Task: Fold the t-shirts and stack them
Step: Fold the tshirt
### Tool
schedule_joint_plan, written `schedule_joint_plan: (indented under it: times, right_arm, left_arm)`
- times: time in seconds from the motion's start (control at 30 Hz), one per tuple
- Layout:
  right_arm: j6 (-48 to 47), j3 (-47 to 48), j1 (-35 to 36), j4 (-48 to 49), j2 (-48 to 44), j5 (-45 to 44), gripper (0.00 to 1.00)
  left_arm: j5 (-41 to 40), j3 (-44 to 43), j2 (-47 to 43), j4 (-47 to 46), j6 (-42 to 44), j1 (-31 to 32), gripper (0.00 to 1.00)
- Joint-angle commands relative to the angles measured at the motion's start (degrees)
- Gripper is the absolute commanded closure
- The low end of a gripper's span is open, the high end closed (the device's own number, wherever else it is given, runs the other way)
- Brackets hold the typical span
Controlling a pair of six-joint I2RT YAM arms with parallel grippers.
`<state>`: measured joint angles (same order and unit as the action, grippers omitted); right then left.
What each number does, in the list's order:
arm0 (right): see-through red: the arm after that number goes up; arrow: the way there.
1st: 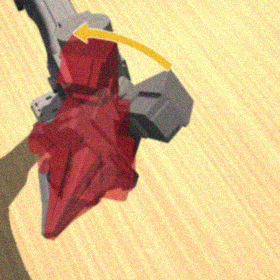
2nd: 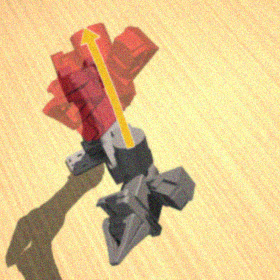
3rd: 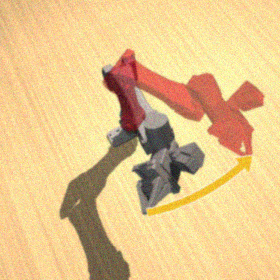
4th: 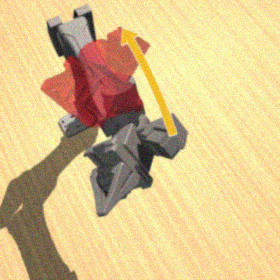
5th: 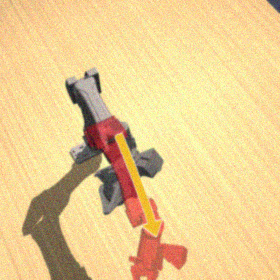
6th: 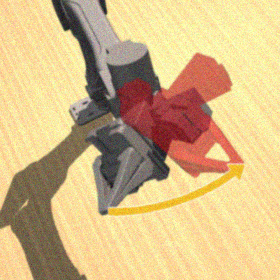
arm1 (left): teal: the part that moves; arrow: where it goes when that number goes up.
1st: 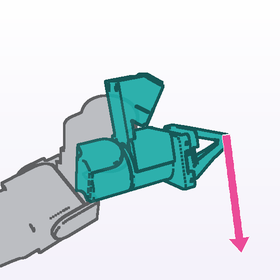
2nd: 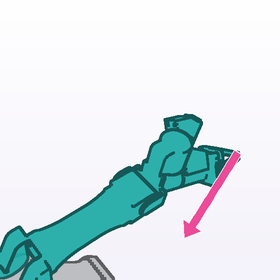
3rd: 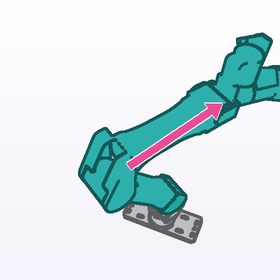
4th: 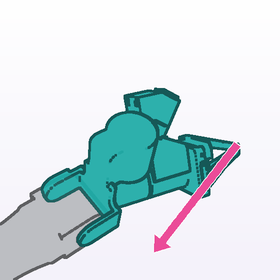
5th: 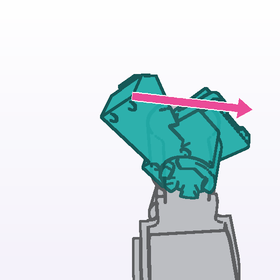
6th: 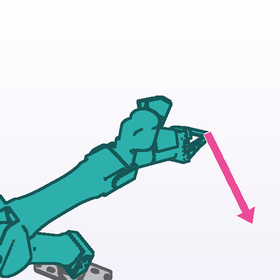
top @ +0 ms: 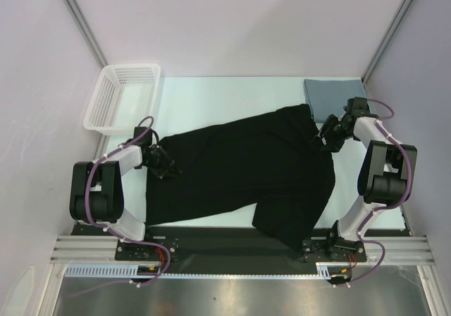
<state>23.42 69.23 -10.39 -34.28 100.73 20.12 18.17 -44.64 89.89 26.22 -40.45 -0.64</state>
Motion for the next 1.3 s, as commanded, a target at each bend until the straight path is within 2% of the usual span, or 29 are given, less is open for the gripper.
schedule_joint_plan:
  times: [0.0, 0.13, 0.3, 0.57, 0.67, 0.83, 1.03, 1.27]
  right_arm:
    - [-0.92, 0.03, -0.24, 1.32, 0.17, 1.15, 0.44]
    - [-1.01, 0.03, -0.24, 1.15, 0.08, 1.33, 0.44]
    - [-0.92, -0.06, -0.33, 1.23, 0.08, 1.33, 0.44]
    - [-0.13, 0.03, -0.24, 1.68, 1.05, 1.68, 0.44]
    - [0.22, 0.11, -0.33, 1.85, 1.66, 2.20, 0.44]
    - [0.31, 0.11, -0.33, 2.03, 2.02, 2.29, 0.43]
    - [0.84, -0.06, -0.59, 3.08, 2.28, 3.61, 0.42]
    - [0.75, 0.03, -1.38, 3.00, 3.16, 4.40, 0.42]
  left_arm:
    - [-3.50, -1.41, 1.43, -1.43, -0.07, 0.29, 0.66]
    - [-5.60, -2.73, 0.47, -0.12, 0.63, 0.21, 0.60]
    - [-4.82, -3.96, 2.75, -0.20, 0.90, 0.03, 0.61]
    - [-3.23, -3.87, 3.37, -1.17, 0.90, 0.03, 0.71]
    - [-2.71, -4.22, 2.93, -0.99, 1.07, 0.03, 0.78]
    - [-2.62, -6.15, 0.91, 0.58, 1.95, 0.03, 0.83]
    - [-1.83, -7.82, 0.38, 1.64, 2.57, 0.03, 0.96]
    - [-2.44, -10.20, -1.21, 3.22, 4.41, -0.06, 1.00]
